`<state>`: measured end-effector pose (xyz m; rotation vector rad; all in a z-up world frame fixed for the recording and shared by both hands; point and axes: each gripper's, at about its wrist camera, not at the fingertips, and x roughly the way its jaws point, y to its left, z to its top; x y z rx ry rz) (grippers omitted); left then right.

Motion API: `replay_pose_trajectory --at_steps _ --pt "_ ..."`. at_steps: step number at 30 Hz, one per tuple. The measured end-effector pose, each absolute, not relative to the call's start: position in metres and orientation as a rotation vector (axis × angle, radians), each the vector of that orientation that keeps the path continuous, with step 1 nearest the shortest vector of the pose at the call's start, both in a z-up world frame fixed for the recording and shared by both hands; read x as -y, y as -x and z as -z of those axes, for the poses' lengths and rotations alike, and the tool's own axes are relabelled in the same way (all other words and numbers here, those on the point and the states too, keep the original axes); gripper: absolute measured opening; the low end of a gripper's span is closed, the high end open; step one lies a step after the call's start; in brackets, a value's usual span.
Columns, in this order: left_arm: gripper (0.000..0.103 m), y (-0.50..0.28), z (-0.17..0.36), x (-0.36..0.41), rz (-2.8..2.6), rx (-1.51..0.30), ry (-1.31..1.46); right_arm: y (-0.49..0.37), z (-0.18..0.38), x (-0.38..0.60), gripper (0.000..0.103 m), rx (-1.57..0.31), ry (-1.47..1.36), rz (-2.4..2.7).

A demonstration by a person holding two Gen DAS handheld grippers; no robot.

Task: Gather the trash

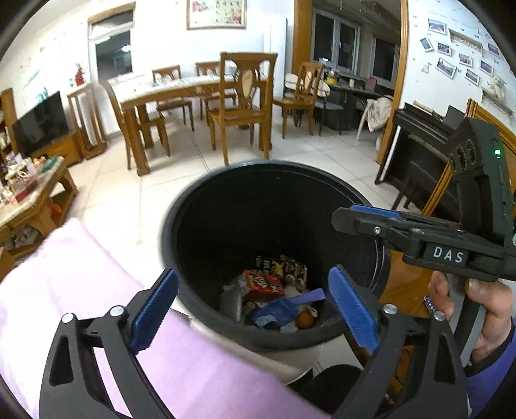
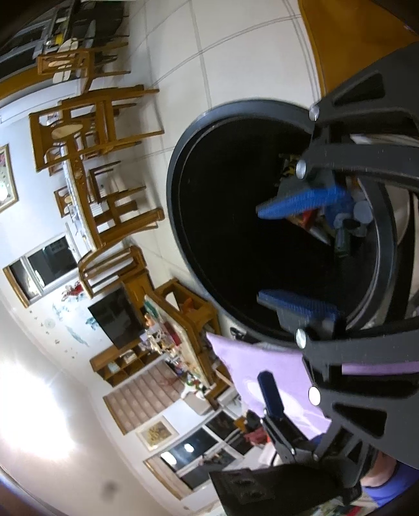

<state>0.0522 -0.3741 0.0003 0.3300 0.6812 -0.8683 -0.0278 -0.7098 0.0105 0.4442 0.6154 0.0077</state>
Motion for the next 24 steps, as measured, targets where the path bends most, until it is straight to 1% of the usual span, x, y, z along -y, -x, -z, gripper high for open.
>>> replay_pose_trajectory --at_steps 2,5,8,10,13,16,19,20,24 --pt "0.098 -0.047 -0.009 0.356 0.85 -0.649 -0.321 0.024 -0.016 0.696 0.058 -0.615 -0.43 -0.018" --pt "0.098 -0.041 -0.017 0.327 0.82 -0.623 -0.306 0.016 -0.025 0.667 0.069 -0.613 -0.412 -0.047" --pt "0.098 -0.039 -0.023 0.292 0.763 -0.605 -0.286 0.007 -0.032 0.633 0.075 -0.618 -0.396 -0.092" --pt "0.098 -0.04 -0.026 0.263 0.719 -0.595 -0.256 0.001 -0.033 0.612 0.076 -0.62 -0.383 -0.119" --pt "0.098 -0.043 -0.029 0.219 0.642 -0.587 -0.201 -0.013 -0.037 0.568 0.081 -0.628 -0.369 -0.166" --pt "0.098 -0.047 -0.027 0.169 0.524 -0.595 -0.143 -0.029 -0.036 0.516 0.083 -0.65 -0.337 -0.218" --pt "0.098 -0.049 -0.023 0.12 0.416 -0.602 -0.093 -0.039 -0.039 0.467 0.092 -0.647 -0.289 -0.259" --pt "0.098 -0.048 -0.021 0.106 0.382 -0.598 -0.078 -0.042 -0.039 0.452 0.098 -0.643 -0.273 -0.268" --pt "0.098 -0.047 -0.021 0.058 0.251 -0.573 -0.018 -0.051 -0.042 0.394 0.098 -0.61 -0.2 -0.266"
